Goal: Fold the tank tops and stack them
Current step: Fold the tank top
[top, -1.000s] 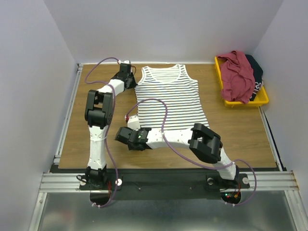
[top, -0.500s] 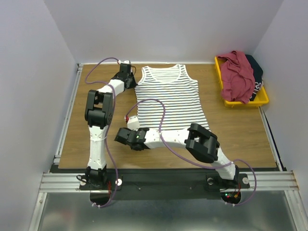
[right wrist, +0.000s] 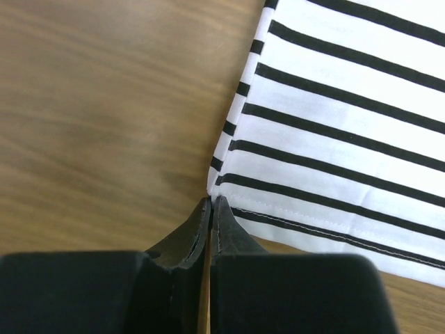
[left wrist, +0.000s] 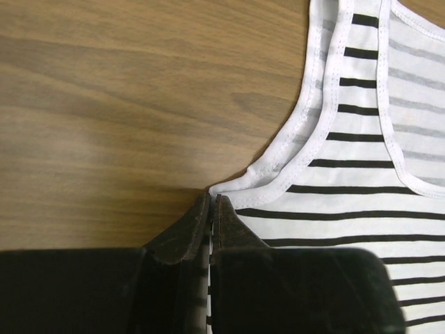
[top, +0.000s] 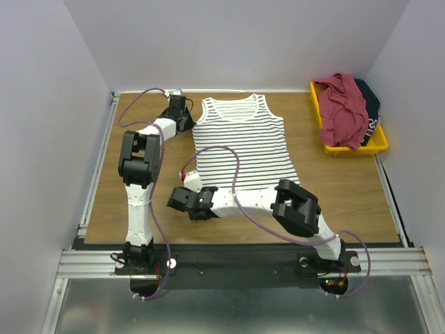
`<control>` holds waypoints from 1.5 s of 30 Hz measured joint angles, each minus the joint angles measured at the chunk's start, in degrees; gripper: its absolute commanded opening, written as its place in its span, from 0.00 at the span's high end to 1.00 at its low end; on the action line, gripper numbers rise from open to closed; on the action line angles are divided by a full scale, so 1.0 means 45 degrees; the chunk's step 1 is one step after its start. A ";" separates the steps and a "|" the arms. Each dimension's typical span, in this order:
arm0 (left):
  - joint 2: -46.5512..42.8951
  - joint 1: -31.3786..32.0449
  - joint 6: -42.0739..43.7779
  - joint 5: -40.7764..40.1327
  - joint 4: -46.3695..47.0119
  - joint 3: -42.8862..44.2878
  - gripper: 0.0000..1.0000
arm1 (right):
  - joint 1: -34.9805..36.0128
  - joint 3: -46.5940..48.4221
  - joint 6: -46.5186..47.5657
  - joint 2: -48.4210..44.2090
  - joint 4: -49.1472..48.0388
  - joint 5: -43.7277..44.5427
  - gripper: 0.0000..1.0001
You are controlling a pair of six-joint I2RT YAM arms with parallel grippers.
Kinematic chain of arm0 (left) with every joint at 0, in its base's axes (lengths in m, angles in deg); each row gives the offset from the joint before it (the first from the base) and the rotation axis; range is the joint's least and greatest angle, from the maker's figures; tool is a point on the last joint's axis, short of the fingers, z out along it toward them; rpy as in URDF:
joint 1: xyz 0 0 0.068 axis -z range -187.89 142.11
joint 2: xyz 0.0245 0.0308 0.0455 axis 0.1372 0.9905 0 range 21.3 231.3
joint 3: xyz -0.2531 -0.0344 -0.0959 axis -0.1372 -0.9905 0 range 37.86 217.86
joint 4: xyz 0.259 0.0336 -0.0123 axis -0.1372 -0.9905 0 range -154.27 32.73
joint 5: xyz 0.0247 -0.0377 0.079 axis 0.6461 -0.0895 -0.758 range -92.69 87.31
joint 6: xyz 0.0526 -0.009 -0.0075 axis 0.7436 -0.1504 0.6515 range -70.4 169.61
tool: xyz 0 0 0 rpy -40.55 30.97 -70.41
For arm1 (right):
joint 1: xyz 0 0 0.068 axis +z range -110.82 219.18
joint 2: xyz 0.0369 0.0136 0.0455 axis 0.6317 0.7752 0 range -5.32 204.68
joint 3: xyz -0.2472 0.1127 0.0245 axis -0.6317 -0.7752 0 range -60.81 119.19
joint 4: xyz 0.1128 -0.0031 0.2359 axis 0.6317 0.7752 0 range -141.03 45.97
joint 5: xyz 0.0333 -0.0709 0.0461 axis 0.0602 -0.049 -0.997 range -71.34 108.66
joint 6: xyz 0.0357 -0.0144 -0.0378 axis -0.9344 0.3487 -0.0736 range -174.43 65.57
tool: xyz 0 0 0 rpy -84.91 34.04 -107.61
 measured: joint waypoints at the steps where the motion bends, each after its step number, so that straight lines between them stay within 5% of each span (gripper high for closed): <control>1: -0.0097 -0.0044 -0.0049 -0.0015 0.0019 -0.0131 1.00 | 0.0087 -0.0107 0.0019 -0.0131 -0.0019 -0.0160 1.00; 20: -0.1583 -0.0369 -0.1175 -0.0505 0.0092 -0.2307 1.00 | 0.0432 -0.2953 0.0083 -0.2807 -0.1787 -0.1632 1.00; 45: -0.1705 0.0874 -0.1734 -0.1588 -0.1569 -0.0495 1.00 | -0.0301 -0.6013 -0.0869 -0.5746 -0.2380 -0.1413 1.00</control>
